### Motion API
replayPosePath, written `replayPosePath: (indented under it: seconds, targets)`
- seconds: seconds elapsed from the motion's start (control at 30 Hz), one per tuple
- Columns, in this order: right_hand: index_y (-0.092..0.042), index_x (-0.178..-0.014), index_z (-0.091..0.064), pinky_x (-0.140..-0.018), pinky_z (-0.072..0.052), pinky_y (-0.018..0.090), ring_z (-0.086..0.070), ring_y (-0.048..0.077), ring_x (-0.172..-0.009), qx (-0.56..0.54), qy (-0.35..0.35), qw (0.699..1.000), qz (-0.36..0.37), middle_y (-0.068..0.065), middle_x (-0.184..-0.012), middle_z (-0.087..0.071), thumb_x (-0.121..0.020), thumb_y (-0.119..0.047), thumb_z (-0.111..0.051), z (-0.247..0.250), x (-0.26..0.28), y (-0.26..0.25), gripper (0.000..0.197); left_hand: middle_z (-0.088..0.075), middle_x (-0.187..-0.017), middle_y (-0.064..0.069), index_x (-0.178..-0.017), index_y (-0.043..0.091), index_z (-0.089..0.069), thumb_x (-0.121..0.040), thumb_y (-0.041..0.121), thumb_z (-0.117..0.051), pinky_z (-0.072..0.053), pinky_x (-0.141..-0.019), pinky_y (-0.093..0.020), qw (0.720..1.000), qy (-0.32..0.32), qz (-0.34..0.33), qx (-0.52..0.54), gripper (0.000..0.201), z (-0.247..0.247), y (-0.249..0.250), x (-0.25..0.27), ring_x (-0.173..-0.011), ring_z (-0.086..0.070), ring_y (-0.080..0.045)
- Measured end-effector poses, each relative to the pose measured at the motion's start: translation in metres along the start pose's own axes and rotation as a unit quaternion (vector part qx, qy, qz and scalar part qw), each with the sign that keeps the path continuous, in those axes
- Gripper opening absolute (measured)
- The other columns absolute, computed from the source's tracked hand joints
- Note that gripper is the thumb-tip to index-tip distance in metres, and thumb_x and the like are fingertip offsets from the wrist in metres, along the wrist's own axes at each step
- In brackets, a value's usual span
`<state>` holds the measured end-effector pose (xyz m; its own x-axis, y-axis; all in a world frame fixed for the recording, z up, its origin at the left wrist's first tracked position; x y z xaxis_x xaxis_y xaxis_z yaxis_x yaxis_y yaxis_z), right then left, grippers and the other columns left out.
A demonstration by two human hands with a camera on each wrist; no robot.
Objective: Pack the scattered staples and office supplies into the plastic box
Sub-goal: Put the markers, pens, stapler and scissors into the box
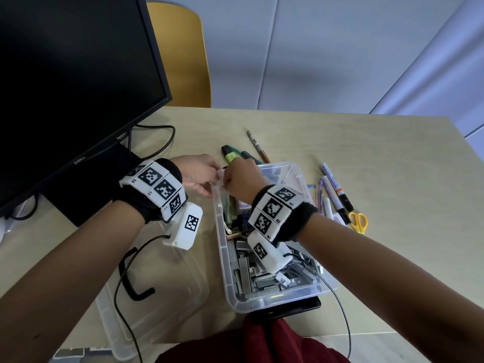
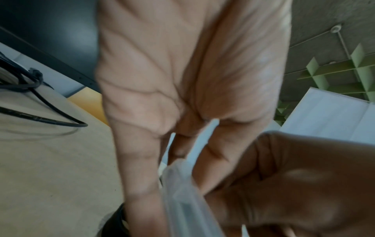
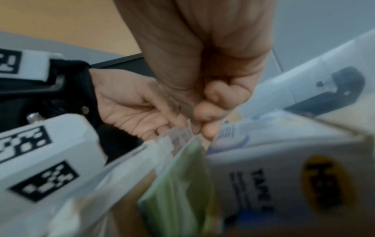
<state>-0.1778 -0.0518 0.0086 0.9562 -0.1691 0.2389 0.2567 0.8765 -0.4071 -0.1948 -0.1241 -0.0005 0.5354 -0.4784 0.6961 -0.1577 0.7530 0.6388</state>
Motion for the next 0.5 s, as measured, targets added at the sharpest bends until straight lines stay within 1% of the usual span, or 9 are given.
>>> replayPosePath:
  seconds: [0.07, 0.13, 0.17, 0.2, 0.23, 0.27, 0.33, 0.37, 0.5]
  targets:
    - [0.001, -0.097, -0.066, -0.081, -0.050, 0.032, -0.056, 0.028, -0.084, -0.010, 0.011, 1.000, 0.000, 0.016, -0.091, -0.062, -0.087, -0.007, -0.047, 0.012, 0.001, 0.009, 0.023, -0.051, -0.108, -0.014, -0.133, 0.001, -0.040, -0.091, -0.006, -0.048, -0.051, -0.066, -0.024, 1.000, -0.007, 0.007, -0.026, 0.043, -0.006, 0.001, 0.002, -0.078, -0.054, -0.018]
    - [0.001, -0.099, -0.066, -0.082, -0.052, 0.033, -0.060, 0.027, -0.086, -0.018, 0.021, 0.999, -0.016, 0.015, -0.097, -0.065, -0.086, -0.005, -0.044, 0.025, 0.003, 0.024, 0.026, -0.049, -0.124, -0.015, -0.142, 0.003, -0.030, -0.088, 0.002, -0.059, -0.047, -0.058, -0.017, 0.993, -0.003, 0.014, -0.113, 0.061, -0.013, 0.001, 0.003, -0.087, -0.052, -0.018]
    - [0.000, -0.100, -0.066, -0.080, -0.052, 0.033, -0.060, 0.028, -0.088, -0.016, 0.025, 0.999, -0.028, 0.016, -0.099, -0.065, -0.086, -0.005, -0.044, 0.030, 0.006, 0.031, 0.026, -0.051, -0.119, -0.012, -0.141, 0.004, -0.030, -0.086, 0.006, -0.064, -0.046, -0.052, -0.014, 0.986, 0.012, 0.009, -0.163, 0.065, -0.013, 0.003, 0.002, -0.088, -0.051, -0.016]
    - [-0.002, -0.100, -0.065, -0.077, -0.051, 0.032, -0.059, 0.029, -0.089, -0.009, 0.026, 0.999, -0.035, 0.016, -0.099, -0.065, -0.085, -0.005, -0.045, 0.035, 0.010, 0.037, 0.026, -0.054, -0.107, -0.007, -0.138, 0.005, -0.032, -0.083, 0.010, -0.068, -0.045, -0.048, -0.012, 0.978, 0.031, 0.003, -0.206, 0.066, -0.013, 0.005, 0.000, -0.084, -0.053, -0.016]
    - [-0.003, -0.100, -0.065, -0.074, -0.047, 0.029, -0.059, 0.029, -0.090, -0.004, 0.021, 0.999, -0.039, 0.015, -0.100, -0.064, -0.084, -0.005, -0.046, 0.037, 0.014, 0.042, 0.025, -0.054, -0.099, -0.004, -0.134, 0.006, -0.034, -0.080, 0.013, -0.072, -0.045, -0.048, -0.013, 0.969, 0.049, 0.004, -0.243, 0.066, -0.012, 0.006, -0.001, -0.080, -0.055, -0.017]
    - [-0.005, -0.101, -0.064, -0.073, -0.044, 0.027, -0.058, 0.029, -0.092, -0.001, 0.009, 0.999, -0.042, 0.014, -0.101, -0.064, -0.084, -0.007, -0.047, 0.036, 0.019, 0.045, 0.024, -0.056, -0.098, -0.004, -0.131, 0.005, -0.036, -0.078, 0.015, -0.073, -0.047, -0.056, -0.018, 0.958, 0.066, 0.009, -0.280, 0.065, -0.011, 0.008, -0.001, -0.083, -0.058, -0.020]
    - [-0.008, -0.104, -0.064, -0.076, -0.039, 0.025, -0.057, 0.027, -0.097, -0.006, -0.020, 0.999, -0.039, 0.011, -0.107, -0.063, -0.086, -0.011, -0.051, 0.032, 0.028, 0.047, 0.022, -0.055, -0.115, -0.013, -0.129, 0.004, -0.036, -0.078, 0.016, -0.073, -0.047, -0.076, -0.030, 0.935, 0.105, 0.021, -0.339, 0.064, -0.011, 0.011, -0.002, -0.102, -0.058, -0.028]
    - [-0.009, -0.105, -0.064, -0.078, -0.039, 0.025, -0.056, 0.025, -0.096, -0.017, -0.031, 0.999, -0.037, 0.010, -0.109, -0.062, -0.087, -0.011, -0.052, 0.030, 0.031, 0.047, 0.022, -0.053, -0.122, -0.016, -0.130, 0.002, -0.035, -0.080, 0.013, -0.070, -0.046, -0.082, -0.034, 0.926, 0.126, 0.020, -0.354, 0.061, -0.012, 0.014, -0.002, -0.109, -0.056, -0.031]
    - [-0.002, -0.106, -0.059, -0.081, -0.049, 0.030, -0.052, 0.021, -0.079, -0.059, -0.060, 0.996, -0.029, 0.014, -0.110, -0.061, -0.084, -0.002, -0.055, 0.025, 0.034, 0.043, 0.022, -0.049, -0.128, -0.022, -0.128, -0.002, -0.031, -0.090, 0.003, -0.049, -0.044, -0.087, -0.039, 0.909, 0.191, -0.003, -0.372, 0.042, -0.018, 0.025, -0.005, -0.116, -0.051, -0.036]
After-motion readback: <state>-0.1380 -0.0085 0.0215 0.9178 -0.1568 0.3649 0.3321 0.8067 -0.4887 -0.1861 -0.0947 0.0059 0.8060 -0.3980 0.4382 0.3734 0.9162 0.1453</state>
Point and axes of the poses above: each hand's wrist, its own x-axis away from the middle knuckle, its own z-axis out of the back of the hand, y = z × x, the point moved 9 cm from there along -x, towards the middle knuckle
